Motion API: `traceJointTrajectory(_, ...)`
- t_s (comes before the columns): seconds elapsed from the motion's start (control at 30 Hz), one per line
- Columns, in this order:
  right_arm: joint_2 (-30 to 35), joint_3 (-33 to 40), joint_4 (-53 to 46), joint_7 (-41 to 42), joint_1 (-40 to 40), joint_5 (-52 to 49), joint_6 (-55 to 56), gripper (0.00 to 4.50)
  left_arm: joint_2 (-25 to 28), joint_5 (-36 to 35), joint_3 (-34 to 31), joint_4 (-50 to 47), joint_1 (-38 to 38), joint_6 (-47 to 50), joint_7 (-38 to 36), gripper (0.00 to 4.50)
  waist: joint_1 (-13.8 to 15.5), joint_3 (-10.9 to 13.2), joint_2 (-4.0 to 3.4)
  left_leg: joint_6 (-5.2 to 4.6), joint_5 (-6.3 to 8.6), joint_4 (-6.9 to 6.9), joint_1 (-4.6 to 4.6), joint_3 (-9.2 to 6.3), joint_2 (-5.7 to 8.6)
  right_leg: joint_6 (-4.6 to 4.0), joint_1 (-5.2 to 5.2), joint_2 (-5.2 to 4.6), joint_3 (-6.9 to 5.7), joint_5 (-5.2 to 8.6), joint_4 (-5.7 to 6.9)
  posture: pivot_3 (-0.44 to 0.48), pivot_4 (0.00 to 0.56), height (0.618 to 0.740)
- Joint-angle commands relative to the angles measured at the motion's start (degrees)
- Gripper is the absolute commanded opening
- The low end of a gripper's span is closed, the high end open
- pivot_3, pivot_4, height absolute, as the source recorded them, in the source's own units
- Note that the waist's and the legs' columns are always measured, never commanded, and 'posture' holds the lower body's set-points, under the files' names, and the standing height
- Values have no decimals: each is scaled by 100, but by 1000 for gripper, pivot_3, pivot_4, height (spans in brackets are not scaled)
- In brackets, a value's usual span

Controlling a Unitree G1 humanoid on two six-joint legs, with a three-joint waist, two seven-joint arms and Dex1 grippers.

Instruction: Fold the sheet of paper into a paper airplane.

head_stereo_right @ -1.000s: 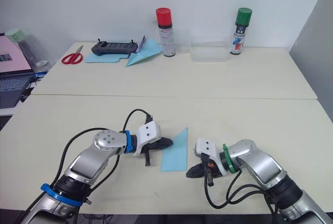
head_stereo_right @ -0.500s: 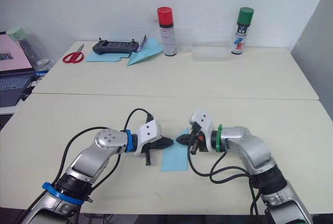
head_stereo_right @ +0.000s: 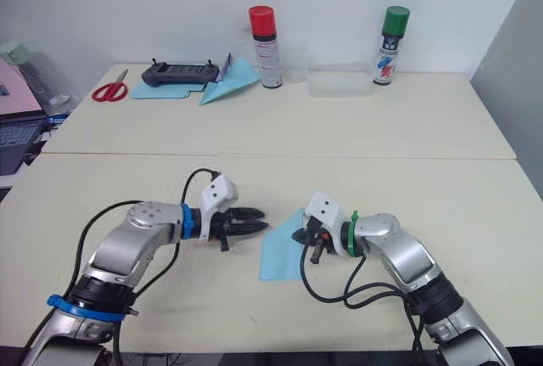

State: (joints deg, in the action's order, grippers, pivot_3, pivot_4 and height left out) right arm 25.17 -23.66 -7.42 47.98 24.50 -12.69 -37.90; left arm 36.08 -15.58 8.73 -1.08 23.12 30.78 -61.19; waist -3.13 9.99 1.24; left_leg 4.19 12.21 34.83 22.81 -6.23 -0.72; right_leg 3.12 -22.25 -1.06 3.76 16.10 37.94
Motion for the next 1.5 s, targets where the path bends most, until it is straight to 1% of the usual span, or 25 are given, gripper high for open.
traceJointTrajectory(0.03,-5,28,199,-1,39,73,-51,0,298,479,152,377,261,-901,-177,2653,2,2,0,0,0,0,0,0,0,0,0,0,0,0,0,0,150,740)
traceJointTrajectory(0.07,-13,48,215,-1,45,70,-52,0,411,615,261,471,303,-1212,-343,2923,3,4,1,0,0,0,-1,0,0,0,-1,0,-1,0,2,0,150,740)
traceJointTrajectory(0.1,-20,58,226,1,48,72,-49,0,472,673,328,532,324,-1406,-472,2923,1,5,1,0,0,1,-2,0,0,-1,-1,1,-1,0,3,0,150,740)
traceJointTrajectory(0.2,-20,85,235,8,54,69,-61,0,745,1162,724,735,307,-2620,-884,2923,1,7,-1,0,0,0,-1,3,0,-2,-2,1,3,0,0,0,150,740)
traceJointTrajectory(0.43,-31,117,223,-7,54,74,-82,0,580,1396,859,1395,554,-3596,-1107,2923,17,9,2,0,0,1,1,2,1,-2,-1,0,1,0,2,0,150,740)
traceJointTrajectory(0.53,-32,124,180,-21,36,68,-112,0,377,1236,806,1397,649,-3452,-1149,2923,14,9,2,-1,-1,3,1,3,1,-2,0,-1,2,0,3,0,150,740)
traceJointTrajectory(0.7,-10,119,178,-23,-3,87,-118,0,240,1097,686,1312,748,-3173,-1241,2923,5,10,2,-1,-1,5,2,1,1,-1,-1,1,1,-1,6,0,150,740)
traceJointTrajectory(1.0,-8,126,206,-24,17,93,-127,0,213,1133,704,1371,827,-3159,-1274,2923,5,10,2,-1,-1,6,2,0,1,-1,0,1,0,-1,8,0,150,740)
traceJointTrajectory(1.13,-5,129,217,-23,23,96,-125,0,205,1030,671,1323,855,-3004,-1355,2923,5,10,2,-1,-1,7,2,0,1,-1,0,1,0,-1,9,0,150,740)
traceJointTrajectory(1.27,0,124,216,-15,22,94,-133,0,227,1049,639,1378,941,-3022,-1359,2923,5,10,3,-1,-1,8,2,0,1,0,0,1,0,-1,10,0,150,740)
traceJointTrajectory(1.5,-14,126,244,-20,46,102,-113,0,232,1233,759,1440,842,-3250,-1313,2923,5,10,3,-1,-1,8,2,0,1,0,0,1,0,-1,11,0,150,740)
